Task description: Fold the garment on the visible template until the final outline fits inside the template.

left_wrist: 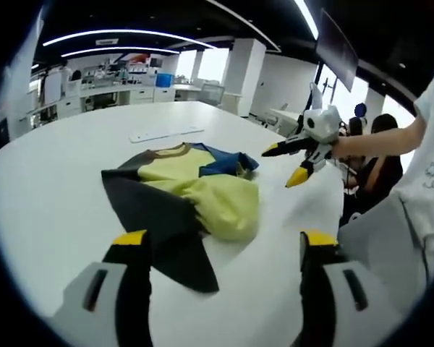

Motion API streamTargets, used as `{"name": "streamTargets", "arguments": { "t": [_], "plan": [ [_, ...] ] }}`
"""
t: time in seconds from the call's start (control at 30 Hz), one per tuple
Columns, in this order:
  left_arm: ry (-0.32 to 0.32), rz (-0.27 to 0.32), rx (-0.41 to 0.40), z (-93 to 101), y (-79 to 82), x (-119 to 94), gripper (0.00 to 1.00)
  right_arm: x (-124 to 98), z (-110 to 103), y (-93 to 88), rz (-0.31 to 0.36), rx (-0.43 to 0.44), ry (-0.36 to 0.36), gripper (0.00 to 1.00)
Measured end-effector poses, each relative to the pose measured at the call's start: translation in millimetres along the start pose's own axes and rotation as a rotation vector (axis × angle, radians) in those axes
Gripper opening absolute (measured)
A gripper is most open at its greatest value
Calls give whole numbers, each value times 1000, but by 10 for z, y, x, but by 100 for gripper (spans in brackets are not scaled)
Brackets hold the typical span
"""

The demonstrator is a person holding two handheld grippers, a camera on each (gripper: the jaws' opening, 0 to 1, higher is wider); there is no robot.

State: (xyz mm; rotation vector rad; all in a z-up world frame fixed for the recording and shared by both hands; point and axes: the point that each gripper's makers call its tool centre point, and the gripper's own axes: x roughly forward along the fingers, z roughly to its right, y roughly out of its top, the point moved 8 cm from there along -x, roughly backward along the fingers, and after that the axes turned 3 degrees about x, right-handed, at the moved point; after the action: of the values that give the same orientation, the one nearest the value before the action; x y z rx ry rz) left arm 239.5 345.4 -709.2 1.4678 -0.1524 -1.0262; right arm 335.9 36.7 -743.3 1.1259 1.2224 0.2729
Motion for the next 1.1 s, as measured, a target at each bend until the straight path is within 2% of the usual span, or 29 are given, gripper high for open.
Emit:
{"name": "streamTargets", "arguments": {
  "t": [0.1, 0.23, 0.37, 0.43, 0.63, 0.73, 1.1],
  "plan": [
    [-2, 0, -4, -2, -13, 3, 82, 20, -27, 11, -3, 18, 2, 65],
    [-1, -2, -5, -19, -35, 3, 82, 63, -66, 46, 9, 41, 9, 52],
    [-1, -4, -8, -18, -50, 7, 82, 126, -101, 70, 14, 76, 16, 44],
    [-1, -5, -10, -15, -60, 9, 82, 173, -97, 84, 12, 85, 17, 36],
    [1, -9, -16, 14, -92, 0, 82, 319, -26, 139, 21, 144, 15, 25],
    [5, -12, -22, 32, -109, -16, 82, 335, -70, 131, 27, 185, 14, 19],
    [13, -19, -34, 1, -159, -38, 82, 542, -162, 147, 15, 246, 45, 12]
  ]
}}
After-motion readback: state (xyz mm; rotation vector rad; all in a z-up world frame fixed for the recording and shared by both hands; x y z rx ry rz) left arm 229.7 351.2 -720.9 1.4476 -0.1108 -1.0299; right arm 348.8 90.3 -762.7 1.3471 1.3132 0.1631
